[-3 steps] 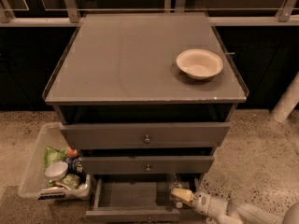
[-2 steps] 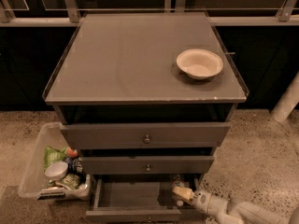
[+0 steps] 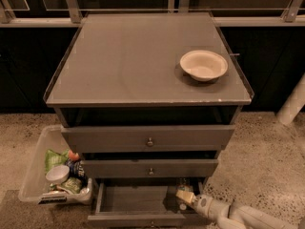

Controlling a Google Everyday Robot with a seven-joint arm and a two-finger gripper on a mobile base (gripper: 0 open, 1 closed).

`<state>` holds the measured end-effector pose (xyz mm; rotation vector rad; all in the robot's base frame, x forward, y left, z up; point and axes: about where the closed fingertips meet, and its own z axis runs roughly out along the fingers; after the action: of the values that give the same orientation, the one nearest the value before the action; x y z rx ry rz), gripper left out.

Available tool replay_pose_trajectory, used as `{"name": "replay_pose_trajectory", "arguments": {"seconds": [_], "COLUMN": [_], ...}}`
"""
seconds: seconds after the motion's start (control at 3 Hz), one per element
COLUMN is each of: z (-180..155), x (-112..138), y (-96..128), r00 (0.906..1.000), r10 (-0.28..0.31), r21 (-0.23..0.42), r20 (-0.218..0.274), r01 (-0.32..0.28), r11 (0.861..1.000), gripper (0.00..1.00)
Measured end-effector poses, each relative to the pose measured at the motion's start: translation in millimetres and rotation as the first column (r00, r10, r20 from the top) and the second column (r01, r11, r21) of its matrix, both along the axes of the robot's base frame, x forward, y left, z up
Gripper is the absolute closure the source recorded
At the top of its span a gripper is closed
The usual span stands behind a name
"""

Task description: Place water bottle into bottom drawer

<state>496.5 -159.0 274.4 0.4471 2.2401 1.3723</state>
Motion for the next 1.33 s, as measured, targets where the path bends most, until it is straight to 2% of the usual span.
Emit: {"name": "replay_pose_trajectory", "arguments": {"seconds": [0.33,1.0,1.33], "z": [-13.4,-39.9,-40.2], "x": [3.3,4.3,4.3], "y": [0.9,23.0,23.6], "r00": [0.9995,0.9978,0.9977], "r10": [-0.02,0.001,0.002], "r21": [-0.033,-0.046,-0.046], "r20": [-0.023,-0.067,-0.067], "r01": [0.019,-0.004,-0.005], "r11": [0.999,0.999,0.999], "gripper": [1.0,1.0,0.82]}}
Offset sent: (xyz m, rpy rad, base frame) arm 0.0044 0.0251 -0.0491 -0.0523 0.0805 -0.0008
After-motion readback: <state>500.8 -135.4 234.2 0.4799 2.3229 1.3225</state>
